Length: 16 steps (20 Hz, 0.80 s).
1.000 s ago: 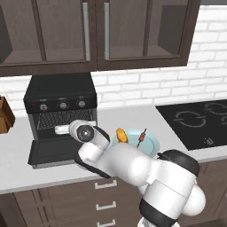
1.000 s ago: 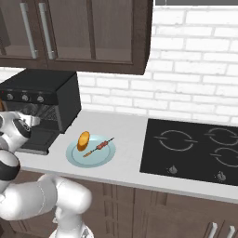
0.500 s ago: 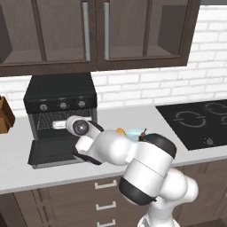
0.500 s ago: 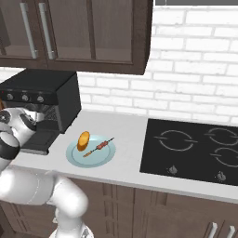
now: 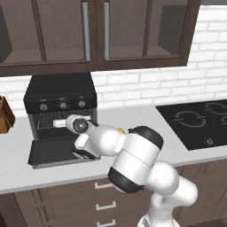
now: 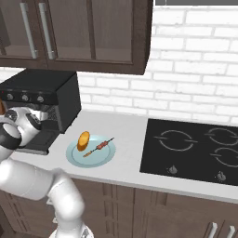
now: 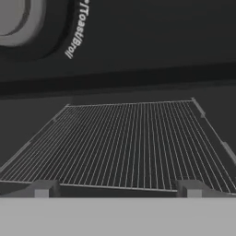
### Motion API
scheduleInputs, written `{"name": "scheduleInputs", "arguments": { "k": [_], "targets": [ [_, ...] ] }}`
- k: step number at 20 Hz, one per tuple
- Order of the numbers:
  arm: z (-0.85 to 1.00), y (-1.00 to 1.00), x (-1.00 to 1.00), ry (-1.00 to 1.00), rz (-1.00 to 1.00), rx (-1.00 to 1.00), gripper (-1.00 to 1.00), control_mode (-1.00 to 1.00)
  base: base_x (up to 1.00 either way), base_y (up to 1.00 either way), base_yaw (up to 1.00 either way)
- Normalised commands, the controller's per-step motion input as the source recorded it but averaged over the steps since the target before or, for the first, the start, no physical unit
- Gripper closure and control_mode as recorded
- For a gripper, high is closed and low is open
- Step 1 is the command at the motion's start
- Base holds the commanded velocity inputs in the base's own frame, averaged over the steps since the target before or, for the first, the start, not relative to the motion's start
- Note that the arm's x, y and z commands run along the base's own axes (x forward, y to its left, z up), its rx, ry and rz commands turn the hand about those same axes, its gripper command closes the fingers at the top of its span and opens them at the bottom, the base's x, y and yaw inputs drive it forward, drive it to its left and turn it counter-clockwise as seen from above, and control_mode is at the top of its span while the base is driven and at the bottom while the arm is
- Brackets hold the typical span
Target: Pick up the kebab skewer and baguette bread, and place them inside the toaster oven. Close the toaster oven door and start by setting the timer.
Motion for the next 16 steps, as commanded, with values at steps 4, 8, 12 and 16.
{"name": "scheduleInputs", "arguments": {
  "k": [4,8,12,16],
  "targets": [
    [-0.06,0.17,0.36,0.0,-0.05,0.0,-1.0,-1.0,0.0,0.0,0.0],
    [-0.19,0.11,0.24,0.0,-0.01,0.0,-1.0,-1.0,0.0,0.0,0.0],
    [-0.22,0.07,0.19,0.0,0.0,0.0,-1.0,-1.0,0.0,0.0,0.0],
    [-0.17,0.07,0.18,0.0,0.0,0.0,-1.0,-1.0,0.0,0.0,0.0]
  ]
}}
